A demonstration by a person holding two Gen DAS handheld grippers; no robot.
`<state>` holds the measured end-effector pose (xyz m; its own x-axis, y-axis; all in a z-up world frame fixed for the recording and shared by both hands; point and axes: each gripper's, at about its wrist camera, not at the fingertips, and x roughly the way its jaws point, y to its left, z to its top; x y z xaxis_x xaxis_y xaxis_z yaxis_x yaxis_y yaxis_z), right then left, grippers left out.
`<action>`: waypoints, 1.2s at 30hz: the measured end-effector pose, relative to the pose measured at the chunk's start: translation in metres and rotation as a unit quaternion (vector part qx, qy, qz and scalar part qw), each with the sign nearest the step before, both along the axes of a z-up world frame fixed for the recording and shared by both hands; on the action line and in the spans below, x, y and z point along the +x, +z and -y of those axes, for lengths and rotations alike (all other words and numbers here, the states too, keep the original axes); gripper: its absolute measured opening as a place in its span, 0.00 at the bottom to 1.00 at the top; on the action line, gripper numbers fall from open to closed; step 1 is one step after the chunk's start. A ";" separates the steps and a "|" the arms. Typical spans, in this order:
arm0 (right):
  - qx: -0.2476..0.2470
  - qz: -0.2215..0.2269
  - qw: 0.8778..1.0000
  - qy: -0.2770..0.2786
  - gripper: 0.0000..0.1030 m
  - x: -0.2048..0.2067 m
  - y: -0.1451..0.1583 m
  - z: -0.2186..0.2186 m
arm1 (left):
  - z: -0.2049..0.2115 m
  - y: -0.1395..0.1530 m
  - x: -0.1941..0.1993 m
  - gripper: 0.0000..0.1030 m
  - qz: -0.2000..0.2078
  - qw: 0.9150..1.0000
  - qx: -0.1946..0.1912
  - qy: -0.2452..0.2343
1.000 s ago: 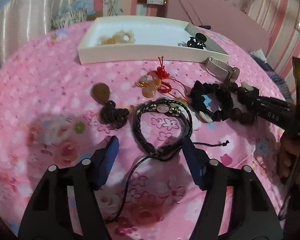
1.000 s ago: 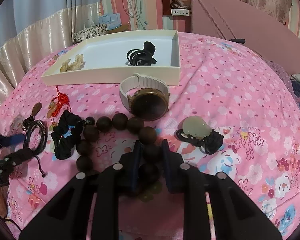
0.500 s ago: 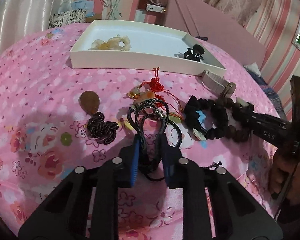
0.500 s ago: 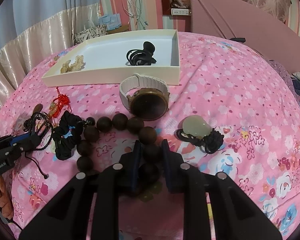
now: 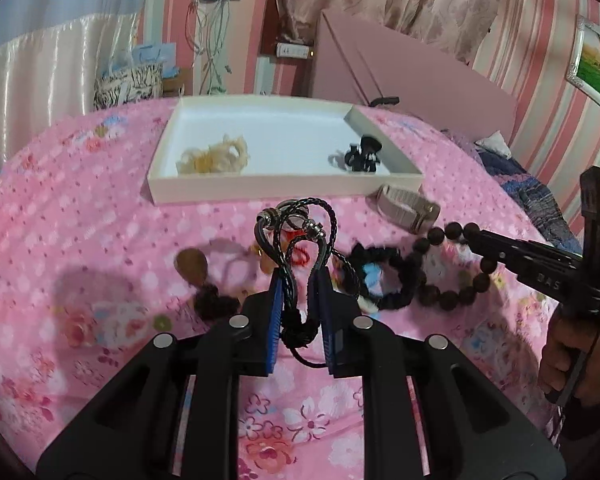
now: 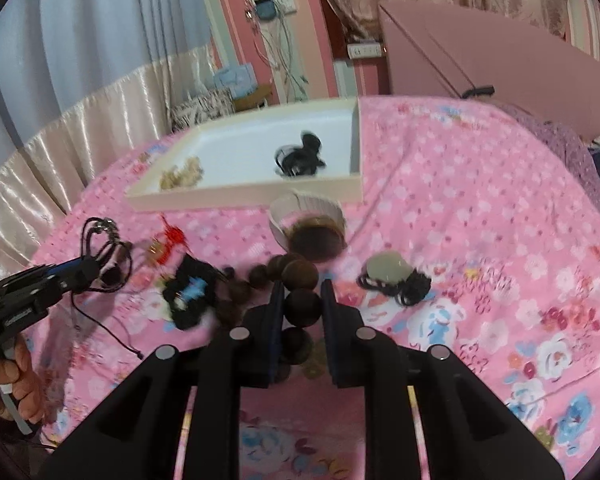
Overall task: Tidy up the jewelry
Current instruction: 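Carry the braided bracelet into the tray with the left gripper while the right brings the beads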
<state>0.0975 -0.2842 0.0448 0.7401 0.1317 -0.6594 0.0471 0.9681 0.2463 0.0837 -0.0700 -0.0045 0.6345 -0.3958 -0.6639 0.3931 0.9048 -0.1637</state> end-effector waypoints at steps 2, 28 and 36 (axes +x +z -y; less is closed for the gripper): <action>-0.003 0.015 1.000 0.004 0.18 -0.002 0.013 -0.002 | -0.002 0.006 0.002 0.15 0.006 1.000 0.000 0.002; -0.032 0.104 0.994 -0.031 0.18 -0.037 0.079 0.014 | 0.016 0.058 0.010 0.15 0.084 0.995 0.051 0.021; -0.048 0.122 0.991 -0.033 0.18 -0.052 0.097 0.042 | 0.033 0.085 -0.001 0.15 0.102 0.993 0.042 0.039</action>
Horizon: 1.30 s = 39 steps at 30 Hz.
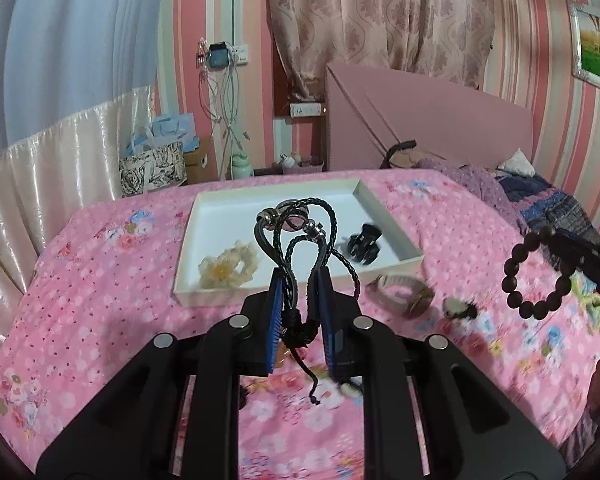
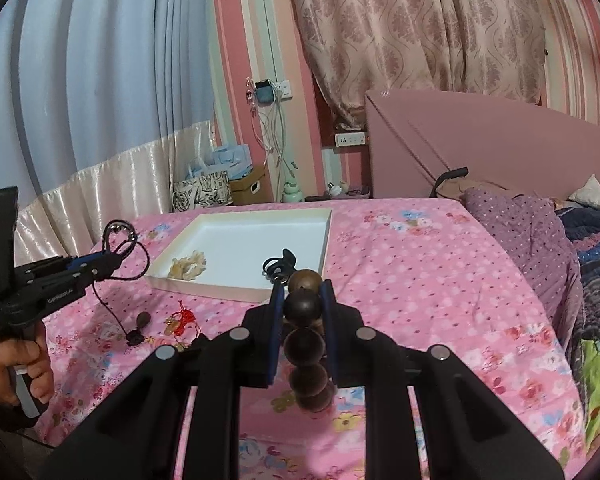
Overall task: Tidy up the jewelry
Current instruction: 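Carry the braided bracelet into the tray with the left gripper while the right brings the beads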
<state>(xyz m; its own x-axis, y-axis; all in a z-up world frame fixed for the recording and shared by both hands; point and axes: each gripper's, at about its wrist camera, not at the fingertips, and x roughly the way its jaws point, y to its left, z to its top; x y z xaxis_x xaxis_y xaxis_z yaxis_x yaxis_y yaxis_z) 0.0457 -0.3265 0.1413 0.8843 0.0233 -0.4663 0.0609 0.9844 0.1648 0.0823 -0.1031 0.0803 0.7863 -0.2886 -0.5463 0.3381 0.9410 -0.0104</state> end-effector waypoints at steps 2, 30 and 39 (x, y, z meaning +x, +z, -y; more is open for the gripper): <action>-0.004 0.003 1.000 0.001 0.18 -0.002 0.004 0.003 | 0.009 0.004 0.000 0.15 0.000 1.000 -0.002 -0.002; 0.008 -0.011 1.000 -0.005 0.18 0.074 0.015 0.002 | -0.001 -0.011 0.073 0.15 -0.016 1.000 0.006 -0.011; 0.005 -0.025 1.000 0.010 0.18 0.132 0.015 -0.019 | -0.002 -0.013 0.118 0.15 -0.028 0.999 -0.018 -0.011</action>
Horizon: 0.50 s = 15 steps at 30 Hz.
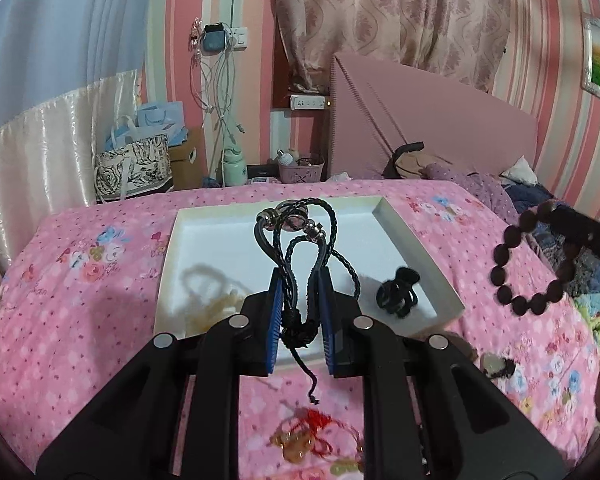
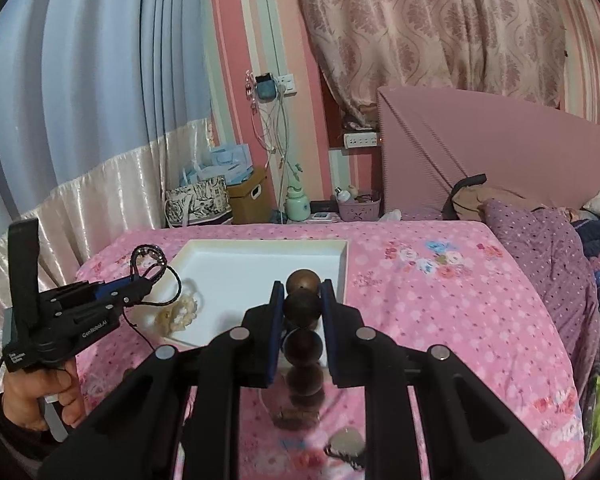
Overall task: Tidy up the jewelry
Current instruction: 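Carry the braided bracelet into the tray with the left gripper while the right brings the beads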
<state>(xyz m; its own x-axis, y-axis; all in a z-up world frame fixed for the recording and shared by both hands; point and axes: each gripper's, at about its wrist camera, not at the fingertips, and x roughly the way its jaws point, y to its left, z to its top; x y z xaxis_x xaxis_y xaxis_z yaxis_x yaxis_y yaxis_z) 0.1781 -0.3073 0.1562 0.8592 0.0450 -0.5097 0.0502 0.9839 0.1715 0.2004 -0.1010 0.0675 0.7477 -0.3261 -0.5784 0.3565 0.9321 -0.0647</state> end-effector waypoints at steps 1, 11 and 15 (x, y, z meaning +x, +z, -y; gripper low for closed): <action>-0.001 -0.001 1.000 0.002 0.18 0.005 0.000 -0.002 | 0.000 0.000 0.006 0.15 -0.001 1.000 -0.001 0.001; -0.038 -0.013 0.999 0.001 0.18 0.065 -0.001 -0.036 | -0.007 0.004 0.055 0.15 -0.004 1.000 -0.006 0.017; -0.040 -0.021 0.999 0.005 0.18 0.089 -0.002 -0.044 | -0.007 -0.001 0.078 0.15 -0.014 1.000 -0.005 0.022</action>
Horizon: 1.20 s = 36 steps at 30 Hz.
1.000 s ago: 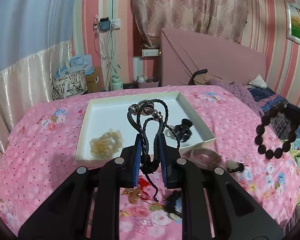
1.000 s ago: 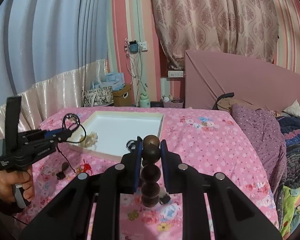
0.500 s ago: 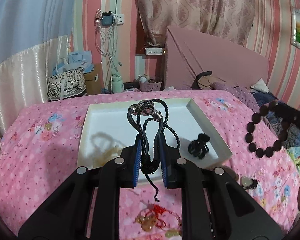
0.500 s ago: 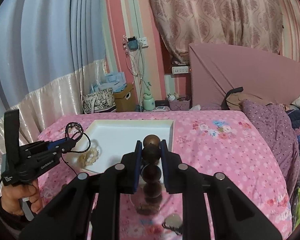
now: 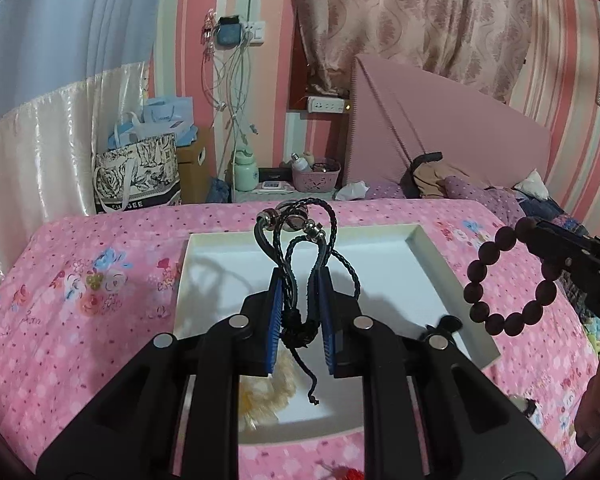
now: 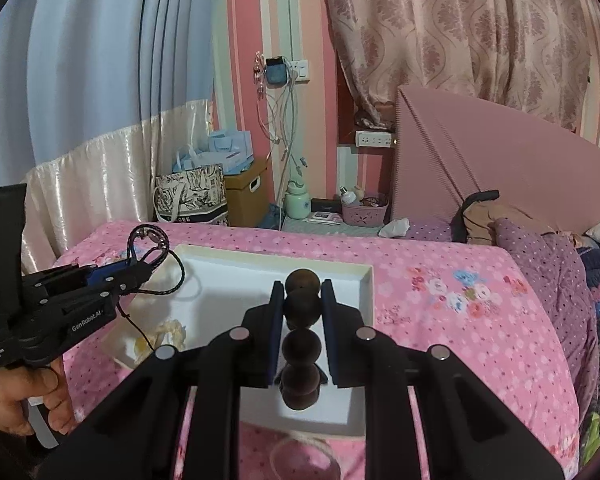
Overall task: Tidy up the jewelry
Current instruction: 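Carry the braided bracelet into the tray with the left gripper while the right brings the beads, then move both open grippers back toward the remaining jewelry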
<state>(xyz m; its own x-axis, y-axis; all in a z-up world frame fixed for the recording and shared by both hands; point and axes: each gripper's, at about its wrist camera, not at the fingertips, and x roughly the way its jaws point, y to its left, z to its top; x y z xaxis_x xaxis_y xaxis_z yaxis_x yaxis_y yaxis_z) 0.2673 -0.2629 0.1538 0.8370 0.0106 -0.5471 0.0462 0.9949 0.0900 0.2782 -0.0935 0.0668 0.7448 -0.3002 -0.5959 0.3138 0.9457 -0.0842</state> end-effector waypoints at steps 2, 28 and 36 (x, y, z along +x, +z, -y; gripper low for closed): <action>0.006 -0.006 1.000 0.004 0.18 0.014 -0.002 -0.003 | 0.001 -0.005 0.013 0.15 -0.009 1.000 -0.001 0.005; -0.034 -0.201 0.979 -0.024 0.18 0.123 -0.106 0.010 | 0.031 -0.108 0.110 0.39 -0.173 0.979 0.101 0.037; -0.033 -0.184 0.982 -0.035 0.31 0.109 -0.094 0.022 | 0.034 -0.099 0.112 0.73 -0.169 0.977 0.116 0.049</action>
